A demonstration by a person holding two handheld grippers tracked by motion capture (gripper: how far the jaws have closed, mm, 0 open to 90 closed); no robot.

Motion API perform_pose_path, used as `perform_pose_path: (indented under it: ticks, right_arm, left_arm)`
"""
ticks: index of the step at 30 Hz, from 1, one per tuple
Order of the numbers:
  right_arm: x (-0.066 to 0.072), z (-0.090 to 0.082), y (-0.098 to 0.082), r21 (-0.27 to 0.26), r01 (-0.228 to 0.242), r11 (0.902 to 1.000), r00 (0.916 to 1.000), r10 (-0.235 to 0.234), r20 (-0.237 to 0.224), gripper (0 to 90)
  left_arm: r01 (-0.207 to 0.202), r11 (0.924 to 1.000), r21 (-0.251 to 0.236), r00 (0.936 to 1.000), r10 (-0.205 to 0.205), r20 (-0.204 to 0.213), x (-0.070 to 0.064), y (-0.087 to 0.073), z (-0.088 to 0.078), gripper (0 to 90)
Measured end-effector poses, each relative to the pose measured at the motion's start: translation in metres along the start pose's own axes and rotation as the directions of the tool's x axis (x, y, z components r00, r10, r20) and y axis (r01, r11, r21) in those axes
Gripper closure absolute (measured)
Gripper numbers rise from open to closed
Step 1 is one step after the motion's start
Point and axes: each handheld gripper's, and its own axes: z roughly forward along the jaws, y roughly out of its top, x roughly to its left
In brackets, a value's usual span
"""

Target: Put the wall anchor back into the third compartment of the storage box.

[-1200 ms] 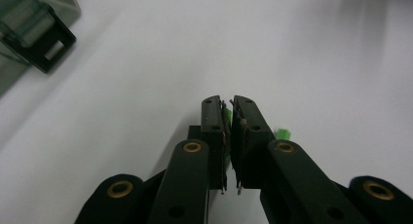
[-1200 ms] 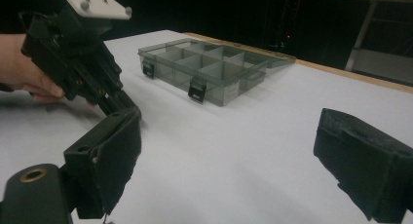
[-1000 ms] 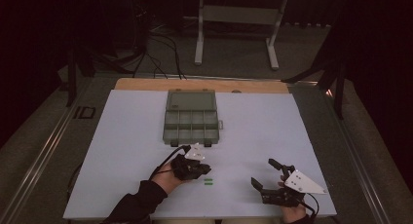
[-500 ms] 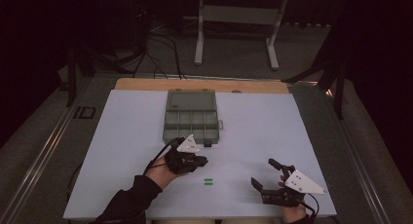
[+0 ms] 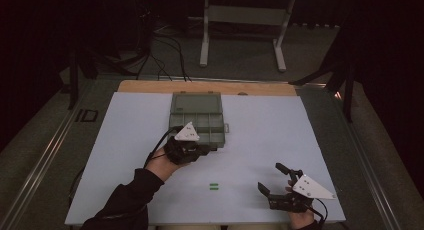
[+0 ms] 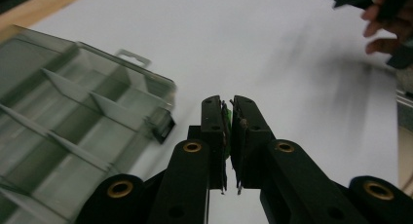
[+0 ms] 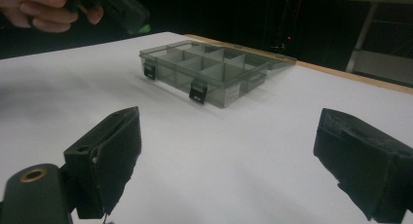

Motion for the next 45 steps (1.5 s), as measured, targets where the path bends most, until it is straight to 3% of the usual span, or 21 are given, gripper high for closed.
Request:
perform_pose_path:
  ticks: [16,28,31,35,40,42,43,45]
  right_arm:
    - [0.000,0.000,0.000,-0.003,0.005,1.0000,1.0000,-0.005,-0.008,10.2]
    - [0.000,-0.001,0.000,-0.019,0.019,0.9996,0.9998,-0.019,-0.004,12.2]
    - [0.000,-0.001,0.000,-0.019,0.018,0.9996,0.9998,-0.019,-0.006,11.8]
    - [0.000,-0.001,0.000,-0.020,0.017,0.9997,0.9998,-0.017,-0.007,11.7]
    - [0.000,-0.002,0.000,-0.021,0.014,0.9997,0.9999,-0.014,-0.009,11.8]
    - [0.000,-0.002,0.000,-0.021,0.014,0.9997,0.9998,-0.014,-0.010,11.7]
    - [0.000,-0.002,0.000,-0.022,0.015,0.9997,0.9998,-0.015,-0.010,11.7]
    - [0.000,-0.002,0.000,-0.021,0.015,0.9997,0.9998,-0.015,-0.012,11.7]
  left_arm:
    - [0.054,0.9964,-0.065,0.9946,-0.060,-0.084,0.035,0.026,-0.004,83.4]
    - [0.128,0.9867,-0.100,0.9780,-0.142,-0.152,0.058,0.027,0.008,83.4]
    - [0.183,0.9772,-0.107,0.9629,-0.200,-0.181,0.067,0.026,0.017,83.3]
    - [0.229,0.9682,-0.101,0.9465,-0.246,-0.209,0.075,0.024,0.026,83.3]
    - [0.263,0.9601,-0.095,0.9310,-0.278,-0.236,0.081,0.023,0.039,83.3]
    - [0.285,0.9542,-0.090,0.9229,-0.299,-0.243,0.083,0.022,0.044,83.2]
    - [0.309,0.9476,-0.080,0.9153,-0.320,-0.245,0.085,0.022,0.048,83.2]
    - [0.323,0.9440,-0.069,0.9078,-0.329,-0.260,0.086,0.022,0.053,83.2]
